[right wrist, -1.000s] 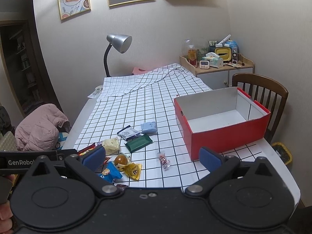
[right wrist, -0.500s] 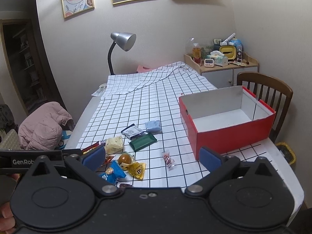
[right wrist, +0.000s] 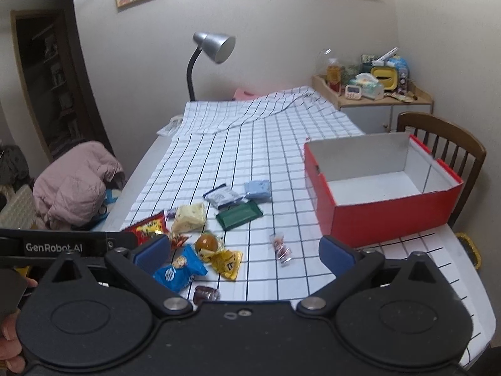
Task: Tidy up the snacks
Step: 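Grasp the blue cookie packet with left tool while right tool grasps the clear-wrapped candy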
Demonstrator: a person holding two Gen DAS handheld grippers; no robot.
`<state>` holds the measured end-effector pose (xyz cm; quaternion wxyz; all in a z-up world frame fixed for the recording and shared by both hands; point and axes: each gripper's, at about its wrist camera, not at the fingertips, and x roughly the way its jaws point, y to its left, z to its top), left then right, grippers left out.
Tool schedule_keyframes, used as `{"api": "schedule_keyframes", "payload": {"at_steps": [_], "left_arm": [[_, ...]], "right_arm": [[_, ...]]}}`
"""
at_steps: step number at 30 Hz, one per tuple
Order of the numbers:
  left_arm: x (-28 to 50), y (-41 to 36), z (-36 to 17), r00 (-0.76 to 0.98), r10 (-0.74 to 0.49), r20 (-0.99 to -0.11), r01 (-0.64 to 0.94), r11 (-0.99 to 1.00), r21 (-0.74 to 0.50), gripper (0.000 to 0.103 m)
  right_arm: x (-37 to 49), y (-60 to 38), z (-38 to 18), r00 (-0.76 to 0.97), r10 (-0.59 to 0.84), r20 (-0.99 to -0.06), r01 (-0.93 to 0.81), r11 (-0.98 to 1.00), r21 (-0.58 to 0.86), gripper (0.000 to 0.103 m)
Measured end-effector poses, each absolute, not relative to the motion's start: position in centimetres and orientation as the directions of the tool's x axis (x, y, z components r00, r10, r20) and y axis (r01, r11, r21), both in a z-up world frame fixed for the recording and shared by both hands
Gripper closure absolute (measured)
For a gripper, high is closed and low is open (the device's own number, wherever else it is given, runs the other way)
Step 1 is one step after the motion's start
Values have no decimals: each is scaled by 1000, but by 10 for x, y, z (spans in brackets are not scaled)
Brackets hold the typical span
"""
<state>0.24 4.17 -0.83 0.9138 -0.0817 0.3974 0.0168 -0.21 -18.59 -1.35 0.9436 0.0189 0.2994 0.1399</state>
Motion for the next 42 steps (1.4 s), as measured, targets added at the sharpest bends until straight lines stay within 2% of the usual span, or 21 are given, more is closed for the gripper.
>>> {"api": "schedule_keyframes", "payload": {"at_steps": [8, 14, 24, 28, 31, 34, 42], "left_arm": [[20, 53, -36, 656, -16, -755, -136, 981, -139, 2], [43, 53, -60, 641, -7, -768, -124, 986, -112, 3], [82, 49, -90, 621, -39, -783, -38, 996, -80, 3], [95, 50, -104, 591, -43, -806, -29, 997, -74, 20], [102, 51, -113, 579, -41, -814, -25, 997, -68, 24], [108, 52, -121, 551, -58, -833, -17, 997, -81, 41], [115, 51, -134, 527, -68, -847, 22, 998, -67, 50]], "right_arm": [[24, -184, -42, 697, 325, -640, -298, 942, 153, 7], [53, -182, -75, 645, 313, -697, -333, 936, 112, 15], [105, -184, -112, 628, 285, -724, -351, 934, 62, 28], [124, -180, -128, 632, 263, -729, -360, 933, 24, 36], [139, -179, -139, 628, 248, -737, -358, 934, 8, 42], [154, -179, -149, 610, 239, -755, -348, 937, 15, 49], [171, -171, -164, 588, 240, -772, -371, 929, 6, 61]]}}
